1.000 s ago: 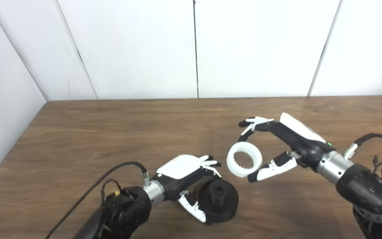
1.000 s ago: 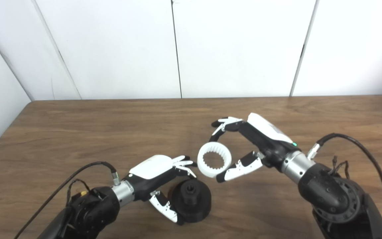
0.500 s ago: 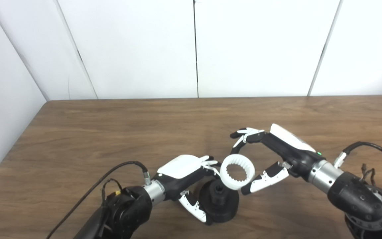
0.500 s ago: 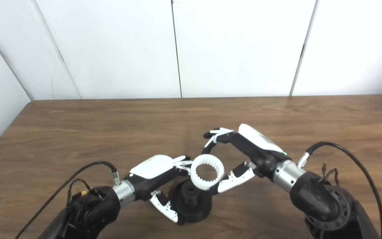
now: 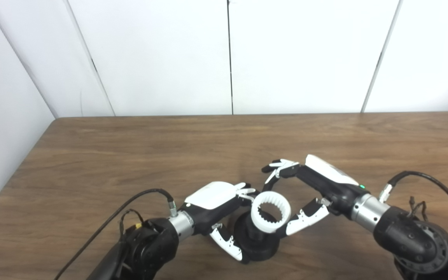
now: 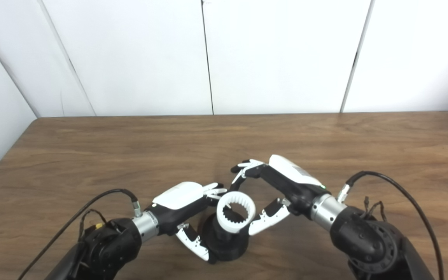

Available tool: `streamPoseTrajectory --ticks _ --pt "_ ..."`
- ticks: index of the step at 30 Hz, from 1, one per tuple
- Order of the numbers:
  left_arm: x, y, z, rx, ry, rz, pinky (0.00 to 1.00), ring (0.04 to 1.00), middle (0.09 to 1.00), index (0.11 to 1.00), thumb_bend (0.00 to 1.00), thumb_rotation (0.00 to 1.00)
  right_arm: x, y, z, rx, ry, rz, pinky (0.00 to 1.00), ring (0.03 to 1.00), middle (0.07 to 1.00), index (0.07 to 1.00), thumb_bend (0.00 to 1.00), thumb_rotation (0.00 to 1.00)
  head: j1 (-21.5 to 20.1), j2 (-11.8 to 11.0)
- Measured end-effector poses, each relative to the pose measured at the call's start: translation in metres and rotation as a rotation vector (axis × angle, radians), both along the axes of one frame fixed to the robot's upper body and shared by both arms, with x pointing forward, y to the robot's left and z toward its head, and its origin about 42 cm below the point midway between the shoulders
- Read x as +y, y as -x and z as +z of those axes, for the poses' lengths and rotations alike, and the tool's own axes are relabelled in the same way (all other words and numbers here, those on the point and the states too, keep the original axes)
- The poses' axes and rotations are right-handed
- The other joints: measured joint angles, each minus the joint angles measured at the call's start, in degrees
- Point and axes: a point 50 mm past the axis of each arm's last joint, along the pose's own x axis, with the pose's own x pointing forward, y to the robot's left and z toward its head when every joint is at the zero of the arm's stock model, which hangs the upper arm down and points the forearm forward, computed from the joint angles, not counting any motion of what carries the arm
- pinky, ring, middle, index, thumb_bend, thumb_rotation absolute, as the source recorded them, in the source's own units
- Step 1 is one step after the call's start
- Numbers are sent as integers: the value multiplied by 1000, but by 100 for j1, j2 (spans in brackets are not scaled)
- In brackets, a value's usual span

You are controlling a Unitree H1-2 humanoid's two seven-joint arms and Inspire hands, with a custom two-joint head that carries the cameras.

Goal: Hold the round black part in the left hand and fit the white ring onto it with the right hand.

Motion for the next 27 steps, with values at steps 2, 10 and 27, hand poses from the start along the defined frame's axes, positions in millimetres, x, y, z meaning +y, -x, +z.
streamPoseTrajectory --ticks 2,10,27 --pt "0 0 0 0 -1 1 883 1000 953 687 861 284 1 0 -1 3 1 2 872 943 864 492 521 166 9 9" --pt "0 -1 2 -2 -4 5 883 1000 959 687 854 291 4 -1 -4 9 20 9 875 947 867 493 520 167 -9 53" --pt "-1 1 5 -8 -13 4 877 1000 956 699 858 291 11 -1 -8 29 10 26 879 953 872 493 522 163 18 70"
